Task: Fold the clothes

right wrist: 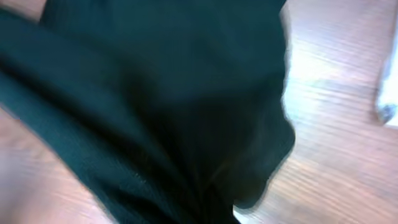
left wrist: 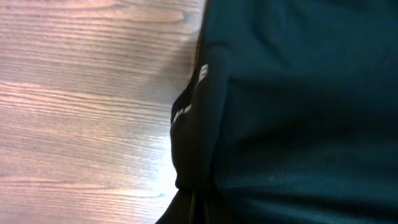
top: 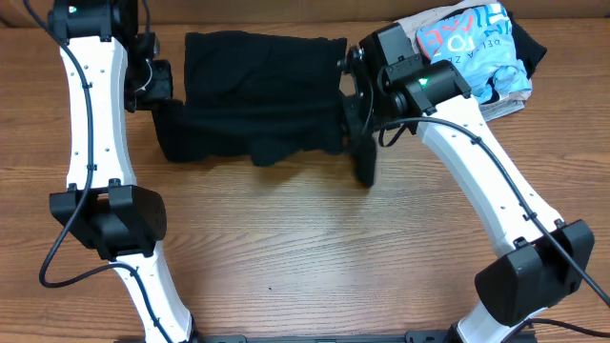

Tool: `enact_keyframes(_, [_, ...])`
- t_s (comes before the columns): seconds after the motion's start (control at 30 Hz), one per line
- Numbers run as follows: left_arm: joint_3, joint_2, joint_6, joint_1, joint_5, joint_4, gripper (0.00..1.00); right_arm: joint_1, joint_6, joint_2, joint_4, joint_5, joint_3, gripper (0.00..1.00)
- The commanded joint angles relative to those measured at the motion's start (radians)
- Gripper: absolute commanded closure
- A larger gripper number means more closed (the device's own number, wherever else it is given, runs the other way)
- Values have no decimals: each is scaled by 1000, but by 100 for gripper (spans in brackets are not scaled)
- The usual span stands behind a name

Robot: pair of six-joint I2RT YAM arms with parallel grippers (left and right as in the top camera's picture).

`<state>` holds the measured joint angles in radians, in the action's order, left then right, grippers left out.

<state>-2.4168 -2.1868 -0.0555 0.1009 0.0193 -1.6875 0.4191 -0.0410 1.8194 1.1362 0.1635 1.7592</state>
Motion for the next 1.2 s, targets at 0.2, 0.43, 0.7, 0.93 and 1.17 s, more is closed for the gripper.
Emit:
enact_keyframes(0.2, [239, 91, 11, 33, 70, -3, 96, 163, -93, -29, 119, 130, -144, 96])
enact_keyframes(0.43, [453, 109, 12, 37, 134, -3, 89, 283, -177, -29, 154, 130, -312, 66])
enact_keyframes(0.7, [529, 109, 19, 37, 158, -2, 0, 309, -178, -56, 216, 126, -346, 33])
enact_keyframes(0.93, [516, 109, 31, 31, 127, 83, 0, 245, -200, -149, 118, 21, -344, 25])
enact_keyframes(1.17, [522, 109, 243, -28, -214, 319, 0, 143, -200, -157, 5, 6, -344, 25])
